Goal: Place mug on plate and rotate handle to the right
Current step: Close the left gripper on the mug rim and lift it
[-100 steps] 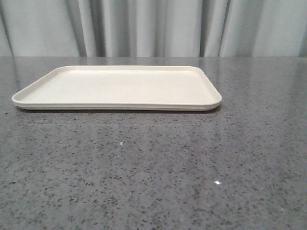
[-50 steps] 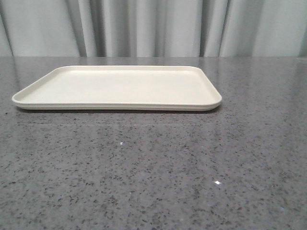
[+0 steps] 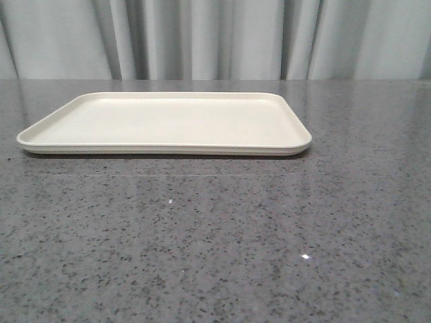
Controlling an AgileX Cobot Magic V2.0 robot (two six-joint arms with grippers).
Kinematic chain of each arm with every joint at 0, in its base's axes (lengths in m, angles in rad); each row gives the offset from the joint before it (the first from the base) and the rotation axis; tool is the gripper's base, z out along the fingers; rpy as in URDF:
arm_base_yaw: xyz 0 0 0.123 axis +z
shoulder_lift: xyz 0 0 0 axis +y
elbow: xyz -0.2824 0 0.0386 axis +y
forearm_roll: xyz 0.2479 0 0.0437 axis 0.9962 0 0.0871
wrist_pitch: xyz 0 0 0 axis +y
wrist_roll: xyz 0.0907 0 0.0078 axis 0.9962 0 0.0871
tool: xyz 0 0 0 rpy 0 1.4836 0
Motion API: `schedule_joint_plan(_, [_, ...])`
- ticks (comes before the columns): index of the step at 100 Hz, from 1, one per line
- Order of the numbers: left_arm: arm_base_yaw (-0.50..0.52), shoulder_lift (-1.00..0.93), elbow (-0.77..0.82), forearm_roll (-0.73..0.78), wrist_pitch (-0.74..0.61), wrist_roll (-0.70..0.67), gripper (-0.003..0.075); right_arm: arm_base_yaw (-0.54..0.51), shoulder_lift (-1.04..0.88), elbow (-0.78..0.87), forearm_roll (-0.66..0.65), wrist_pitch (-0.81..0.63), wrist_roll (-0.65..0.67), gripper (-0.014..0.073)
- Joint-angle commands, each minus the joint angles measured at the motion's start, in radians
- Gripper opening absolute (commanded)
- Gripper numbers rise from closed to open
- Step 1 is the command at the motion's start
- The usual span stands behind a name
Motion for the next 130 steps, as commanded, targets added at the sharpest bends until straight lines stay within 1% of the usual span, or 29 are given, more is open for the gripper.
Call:
schedule_joint_plan(1, [0.0, -0.017, -0.017, -0.014, -0.025, -0.002, 0.0312, 0.0, 0.013, -0.034, -0.002, -0.056, -0.013, 0.049])
schedule_joint_plan(11, [0.0, -0.017, -0.007, -0.014, -0.025, -0.002, 0.0309, 0.0, 0.013, -0.034, -0.002, -0.056, -0.013, 0.049])
schedule_joint_plan(16, [0.0, -0.017, -0.005, -0.014, -0.023, -0.002, 0.0288, 0.0, 0.013, -0.034, -0.002, -0.056, -0.013, 0.049])
schedule_joint_plan(26, [0.0, -0.017, 0.0, -0.014, -0.025, -0.002, 0.0189, 0.0, 0.013, -0.034, -0.002, -0.056, -0.013, 0.049])
schedule_joint_plan(38, [0.0, -0.017, 0.001, -0.014, -0.036, -0.002, 0.0032, 0.0, 0.013, -0.034, -0.002, -0.056, -0.013, 0.049])
schedule_joint_plan(43, [0.0, -0.017, 0.001, -0.012, -0.041, -0.002, -0.0022, 0.0, 0.013, -0.034, -0.002, -0.056, -0.013, 0.049])
schedule_joint_plan(80, [0.0, -0.017, 0.001, -0.03, -0.057, 0.024, -0.002, 0.0, 0.013, -0.034, -0.002, -0.056, -0.013, 0.049])
schedule_joint_plan(97, [0.0, -0.017, -0.03, -0.106, -0.064, 0.066, -0.002, 0.0, 0.013, -0.034, -0.002, -0.056, -0.013, 0.049])
schedule_joint_plan(111, [0.0, -0.017, -0.12, -0.172, -0.054, 0.076, -0.002, 0.0, 0.013, -0.034, -0.002, -0.057, -0.013, 0.049])
schedule_joint_plan(130, [-0.003, -0.017, -0.315, -0.215, -0.014, 0.076, -0.002, 0.0, 0.011, -0.034, -0.002, -0.061, -0.013, 0.049])
